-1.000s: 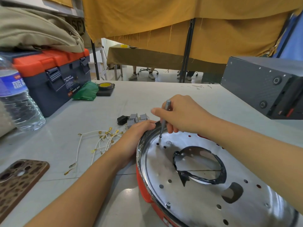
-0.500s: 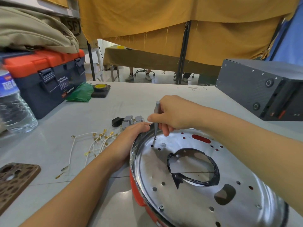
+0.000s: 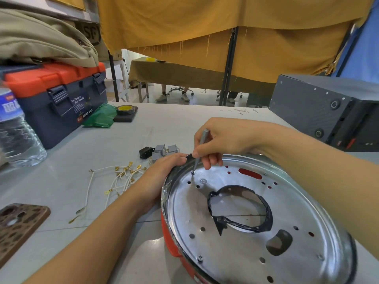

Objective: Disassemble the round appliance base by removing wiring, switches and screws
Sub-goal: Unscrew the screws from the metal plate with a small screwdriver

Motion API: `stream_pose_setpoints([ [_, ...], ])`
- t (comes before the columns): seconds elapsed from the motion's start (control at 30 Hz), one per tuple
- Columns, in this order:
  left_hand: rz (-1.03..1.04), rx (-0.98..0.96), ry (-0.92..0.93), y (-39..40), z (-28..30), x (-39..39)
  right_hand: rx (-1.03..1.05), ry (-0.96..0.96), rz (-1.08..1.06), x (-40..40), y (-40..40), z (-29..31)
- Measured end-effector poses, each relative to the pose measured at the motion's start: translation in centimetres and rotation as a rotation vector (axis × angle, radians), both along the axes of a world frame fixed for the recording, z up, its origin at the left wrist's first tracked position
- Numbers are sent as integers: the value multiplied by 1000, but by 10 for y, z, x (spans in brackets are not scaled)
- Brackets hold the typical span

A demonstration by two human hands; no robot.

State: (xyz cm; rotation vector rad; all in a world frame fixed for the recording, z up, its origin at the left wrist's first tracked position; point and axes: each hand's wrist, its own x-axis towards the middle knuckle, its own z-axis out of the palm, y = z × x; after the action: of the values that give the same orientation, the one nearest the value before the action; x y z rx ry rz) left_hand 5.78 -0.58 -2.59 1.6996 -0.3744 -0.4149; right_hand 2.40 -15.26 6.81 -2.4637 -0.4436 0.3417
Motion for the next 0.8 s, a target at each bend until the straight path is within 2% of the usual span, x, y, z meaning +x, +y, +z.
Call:
stream_pose_setpoints([
  [0.1,-13,-34,3,2,-2,0,84,-29,-62,1,2,-8],
  [0.2,-50,10,-54,6,-8,1,175,-73,-131,0,4,-17],
  [0.27,-31,-96,0,17,-13,0,190,-110,-122,-2,5,-20],
  [0.47,14,-103,21,12,-7,-4,221,-280,-171,-4,10,-32],
  [0.6,-10,-45,-7,12,-3,0,87,-395,-226,-3,8,-38],
  [0.8,-21,-89,-3,12,-4,-5,63,-281,-201,-5,3,-34],
])
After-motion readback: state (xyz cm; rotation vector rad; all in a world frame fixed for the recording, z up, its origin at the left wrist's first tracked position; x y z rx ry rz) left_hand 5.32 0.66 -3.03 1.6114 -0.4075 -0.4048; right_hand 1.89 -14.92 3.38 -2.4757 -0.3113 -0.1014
